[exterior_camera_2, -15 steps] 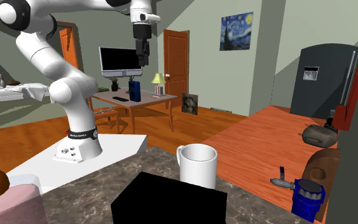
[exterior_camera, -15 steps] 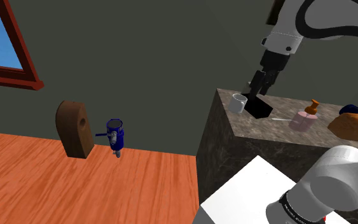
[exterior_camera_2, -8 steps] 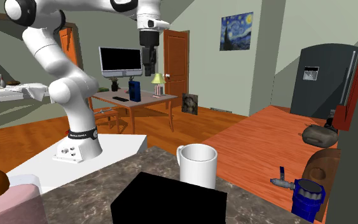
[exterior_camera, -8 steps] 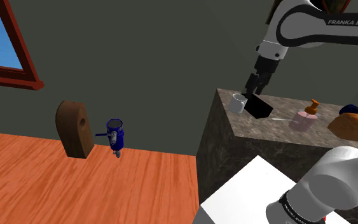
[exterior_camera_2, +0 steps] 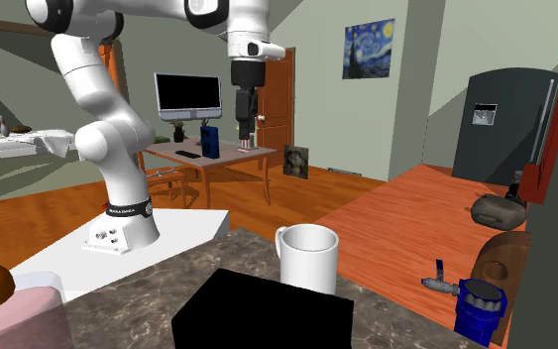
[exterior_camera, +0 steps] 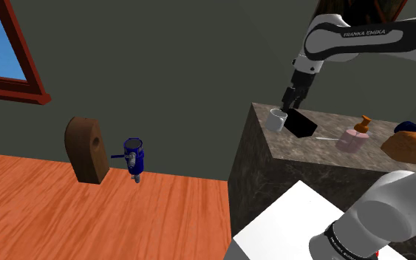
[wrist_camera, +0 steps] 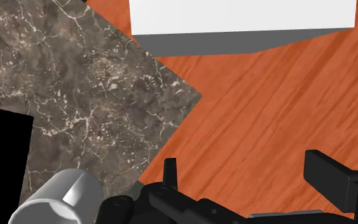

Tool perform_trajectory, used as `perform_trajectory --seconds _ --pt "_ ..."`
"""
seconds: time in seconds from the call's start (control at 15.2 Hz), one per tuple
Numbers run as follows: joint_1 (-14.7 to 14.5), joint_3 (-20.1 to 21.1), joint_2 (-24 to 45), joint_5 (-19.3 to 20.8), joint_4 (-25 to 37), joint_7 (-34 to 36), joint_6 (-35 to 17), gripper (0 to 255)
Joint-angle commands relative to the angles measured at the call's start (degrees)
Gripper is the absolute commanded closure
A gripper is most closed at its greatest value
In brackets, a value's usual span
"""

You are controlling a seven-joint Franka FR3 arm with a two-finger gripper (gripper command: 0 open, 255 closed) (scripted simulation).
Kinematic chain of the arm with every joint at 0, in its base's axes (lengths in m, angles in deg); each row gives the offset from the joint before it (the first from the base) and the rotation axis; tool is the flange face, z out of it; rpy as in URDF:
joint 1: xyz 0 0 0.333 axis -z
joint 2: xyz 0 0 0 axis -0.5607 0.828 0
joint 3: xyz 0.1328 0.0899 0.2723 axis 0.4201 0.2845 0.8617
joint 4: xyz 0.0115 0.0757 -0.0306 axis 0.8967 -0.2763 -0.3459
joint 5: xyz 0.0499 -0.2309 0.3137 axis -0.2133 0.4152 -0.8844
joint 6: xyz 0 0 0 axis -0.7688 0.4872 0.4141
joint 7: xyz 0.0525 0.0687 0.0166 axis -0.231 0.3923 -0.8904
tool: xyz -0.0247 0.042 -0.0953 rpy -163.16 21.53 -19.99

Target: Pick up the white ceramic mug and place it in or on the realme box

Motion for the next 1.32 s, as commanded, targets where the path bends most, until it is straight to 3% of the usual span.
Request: perform_trajectory --seconds 0.0,0.66,1.25 --pt "0.5 -1.6 4.0 0.1 1.7 -2.0 -2.1 0" --pt "3.8 -7.9 23.8 -3.0 15.1 -12.3 -6.9 0" --pt "9.8 -9.9 43.9 -9.0 34.0 -20.7 -6.1 0"
